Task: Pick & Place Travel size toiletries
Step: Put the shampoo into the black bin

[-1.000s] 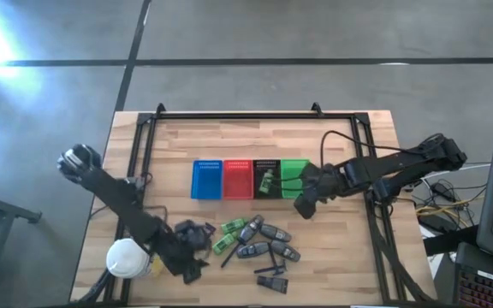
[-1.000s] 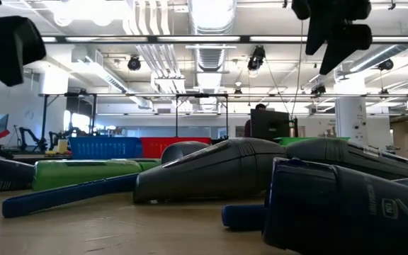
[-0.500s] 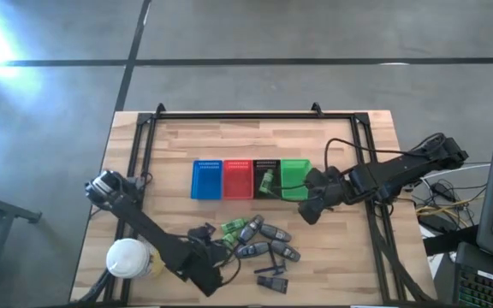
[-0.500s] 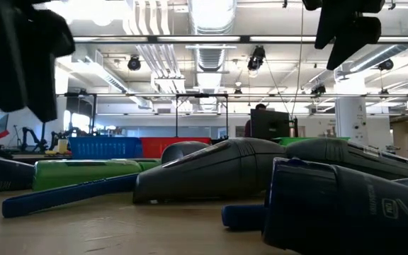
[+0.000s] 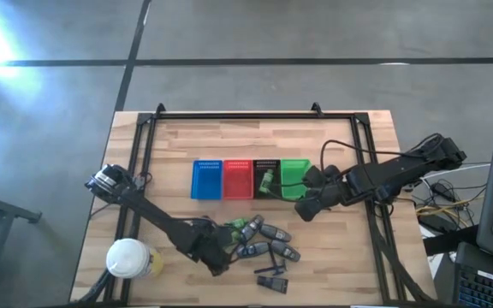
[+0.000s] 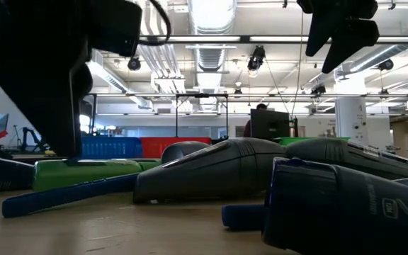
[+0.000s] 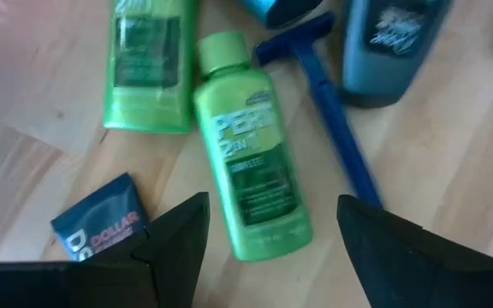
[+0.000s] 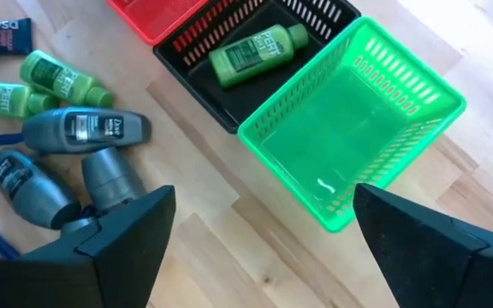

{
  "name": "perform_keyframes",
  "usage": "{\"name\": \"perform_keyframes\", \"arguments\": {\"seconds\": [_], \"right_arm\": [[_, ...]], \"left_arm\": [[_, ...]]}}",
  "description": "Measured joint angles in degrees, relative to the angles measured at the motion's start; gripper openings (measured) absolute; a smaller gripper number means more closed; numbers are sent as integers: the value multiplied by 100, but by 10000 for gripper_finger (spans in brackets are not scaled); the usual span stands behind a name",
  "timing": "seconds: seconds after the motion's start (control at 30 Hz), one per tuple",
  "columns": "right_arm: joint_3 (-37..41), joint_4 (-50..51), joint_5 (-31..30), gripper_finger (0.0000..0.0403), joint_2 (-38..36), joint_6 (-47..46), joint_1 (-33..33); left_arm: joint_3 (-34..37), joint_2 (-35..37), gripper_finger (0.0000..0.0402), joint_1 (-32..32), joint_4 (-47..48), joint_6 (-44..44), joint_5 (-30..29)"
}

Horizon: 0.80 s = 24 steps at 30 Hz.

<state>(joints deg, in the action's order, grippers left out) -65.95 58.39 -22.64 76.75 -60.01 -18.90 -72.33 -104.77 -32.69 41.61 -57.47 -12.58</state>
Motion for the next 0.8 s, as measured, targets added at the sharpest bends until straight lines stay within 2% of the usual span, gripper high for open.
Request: {"name": "perform_keyframes", "arguments": {"seconds": [0.27, 0.47, 0.8], "right_arm": [[4, -31, -176, 353, 2, 2, 4], [14, -37, -285, 343, 2, -1, 4], [20, -48, -267, 335, 2, -2, 4]], "left_arm": [[307, 0, 261, 43, -280, -59, -26], [766, 0, 262, 96, -1299, 97, -33], [974, 20, 254, 122, -1415, 215, 35]]}}
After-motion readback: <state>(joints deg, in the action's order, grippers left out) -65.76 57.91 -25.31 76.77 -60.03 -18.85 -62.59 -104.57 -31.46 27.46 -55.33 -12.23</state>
